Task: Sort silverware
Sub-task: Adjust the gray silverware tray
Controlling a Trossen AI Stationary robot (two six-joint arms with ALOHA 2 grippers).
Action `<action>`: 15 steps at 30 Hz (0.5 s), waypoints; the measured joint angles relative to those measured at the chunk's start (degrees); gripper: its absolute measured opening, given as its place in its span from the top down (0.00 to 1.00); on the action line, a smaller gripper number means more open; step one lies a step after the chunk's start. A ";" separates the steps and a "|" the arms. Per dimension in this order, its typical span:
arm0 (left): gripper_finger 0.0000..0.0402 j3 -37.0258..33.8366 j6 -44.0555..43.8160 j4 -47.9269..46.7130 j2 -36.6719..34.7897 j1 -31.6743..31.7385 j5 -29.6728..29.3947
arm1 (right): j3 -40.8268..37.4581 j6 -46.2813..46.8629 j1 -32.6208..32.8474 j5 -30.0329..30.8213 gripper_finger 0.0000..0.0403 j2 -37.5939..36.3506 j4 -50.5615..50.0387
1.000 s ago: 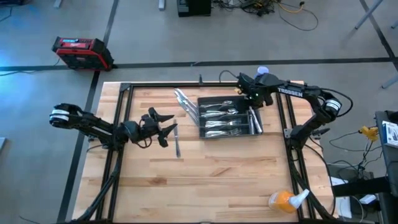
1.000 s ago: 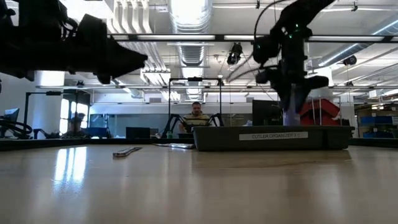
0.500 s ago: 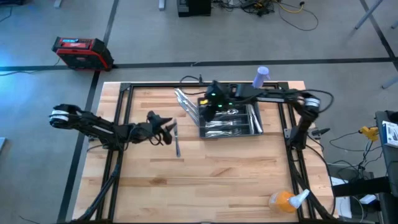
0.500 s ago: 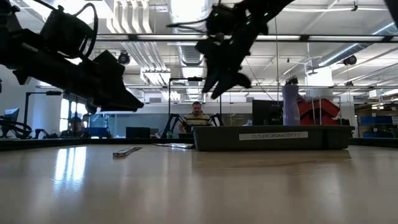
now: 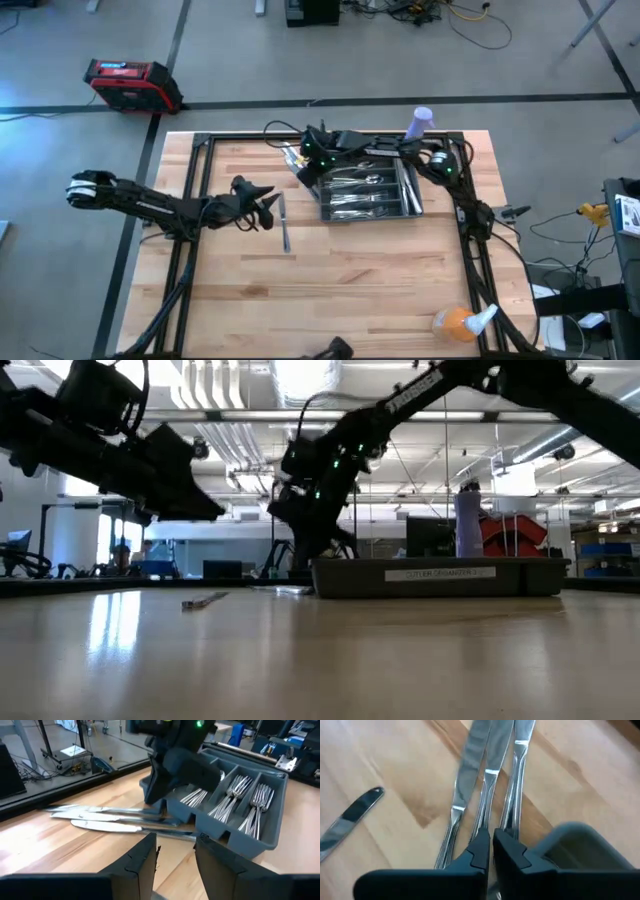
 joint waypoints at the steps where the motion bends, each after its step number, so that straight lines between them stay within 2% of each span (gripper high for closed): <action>1: 0.70 -0.02 -0.16 -0.39 0.08 -0.02 0.00 | 1.37 -0.51 0.00 1.29 0.99 0.34 -2.35; 5: 0.70 -0.04 -0.54 -1.54 0.20 -0.02 0.01 | 4.93 -1.45 0.63 13.31 1.00 0.55 -11.28; 7: 0.70 -0.04 -0.62 -1.53 0.20 -0.02 0.02 | 6.61 -0.94 0.74 16.64 1.00 0.49 -15.70; 10: 0.70 -0.04 -0.71 -1.21 0.07 -0.02 0.02 | 8.90 -1.72 1.30 16.95 1.00 0.19 -16.92; 15: 0.70 -0.01 -1.57 -1.00 -0.19 -0.02 0.03 | 9.76 -2.09 3.43 13.30 1.00 1.33 -14.02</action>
